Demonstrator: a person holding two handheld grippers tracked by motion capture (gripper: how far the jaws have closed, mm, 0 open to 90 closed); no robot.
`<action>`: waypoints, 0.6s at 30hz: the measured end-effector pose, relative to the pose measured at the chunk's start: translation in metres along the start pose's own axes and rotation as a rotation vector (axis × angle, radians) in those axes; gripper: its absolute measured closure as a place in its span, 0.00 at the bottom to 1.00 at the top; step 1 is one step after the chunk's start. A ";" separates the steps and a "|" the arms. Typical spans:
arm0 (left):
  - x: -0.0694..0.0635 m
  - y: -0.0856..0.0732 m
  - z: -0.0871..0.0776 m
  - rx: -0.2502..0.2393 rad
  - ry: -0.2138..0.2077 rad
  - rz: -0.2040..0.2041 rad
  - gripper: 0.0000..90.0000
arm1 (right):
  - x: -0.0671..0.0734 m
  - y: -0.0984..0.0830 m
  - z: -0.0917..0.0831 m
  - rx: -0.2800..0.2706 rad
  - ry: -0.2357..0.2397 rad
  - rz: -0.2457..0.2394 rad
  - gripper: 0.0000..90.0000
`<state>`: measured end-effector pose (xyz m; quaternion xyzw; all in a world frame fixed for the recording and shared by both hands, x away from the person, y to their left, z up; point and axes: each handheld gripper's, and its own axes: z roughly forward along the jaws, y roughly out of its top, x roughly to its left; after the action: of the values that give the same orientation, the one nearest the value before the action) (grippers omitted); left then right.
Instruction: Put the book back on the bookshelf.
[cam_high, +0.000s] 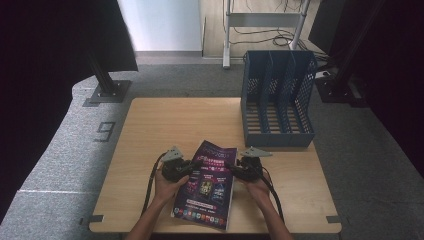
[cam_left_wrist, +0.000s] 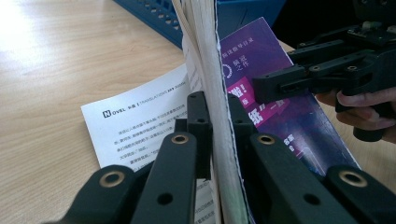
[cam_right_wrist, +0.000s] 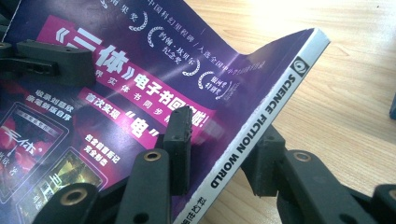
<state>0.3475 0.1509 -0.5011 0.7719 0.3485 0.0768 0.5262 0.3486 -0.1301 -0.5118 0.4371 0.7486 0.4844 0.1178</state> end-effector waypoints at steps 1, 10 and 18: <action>0.000 0.000 0.000 0.001 0.000 -0.001 0.94 | 0.000 0.000 -0.001 0.000 0.000 -0.001 0.72; 0.002 0.002 -0.004 -0.018 -0.032 -0.037 0.94 | 0.001 0.001 -0.004 -0.015 0.002 -0.005 0.73; -0.002 0.006 -0.010 -0.043 -0.036 -0.024 0.95 | 0.006 0.006 -0.013 -0.052 0.003 -0.024 0.74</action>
<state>0.3444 0.1559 -0.4912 0.7573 0.3465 0.0643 0.5498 0.3411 -0.1329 -0.4986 0.4243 0.7412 0.5027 0.1339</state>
